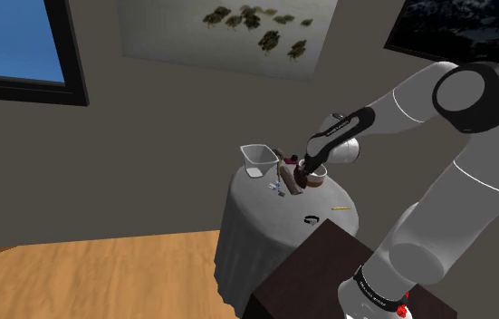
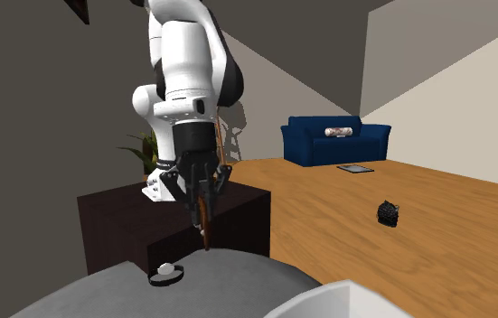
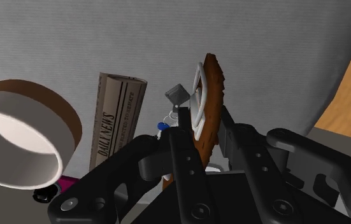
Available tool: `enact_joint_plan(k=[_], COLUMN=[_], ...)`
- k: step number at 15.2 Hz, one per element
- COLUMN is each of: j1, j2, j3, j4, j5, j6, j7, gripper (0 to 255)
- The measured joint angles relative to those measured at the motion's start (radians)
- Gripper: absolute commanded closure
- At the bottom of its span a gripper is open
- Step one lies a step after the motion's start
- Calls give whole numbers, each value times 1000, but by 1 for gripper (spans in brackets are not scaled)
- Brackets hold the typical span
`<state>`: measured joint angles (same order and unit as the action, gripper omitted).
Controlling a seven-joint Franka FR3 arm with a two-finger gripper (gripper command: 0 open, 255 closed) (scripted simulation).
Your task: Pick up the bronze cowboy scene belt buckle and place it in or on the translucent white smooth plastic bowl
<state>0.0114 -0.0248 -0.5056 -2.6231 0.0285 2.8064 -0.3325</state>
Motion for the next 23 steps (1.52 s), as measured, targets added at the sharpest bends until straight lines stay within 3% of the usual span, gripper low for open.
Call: enact_joint_plan(k=[5, 13, 18, 23], j1=[-18, -43, 8, 25], j2=[-78, -179, -32, 143], j3=[6, 28, 25, 44], j4=[11, 38, 198, 419], j5=[-92, -165, -54, 66], j6=[-81, -201, -227, -292], j7=[67, 121, 78, 33], gripper=[255, 255, 255, 255])
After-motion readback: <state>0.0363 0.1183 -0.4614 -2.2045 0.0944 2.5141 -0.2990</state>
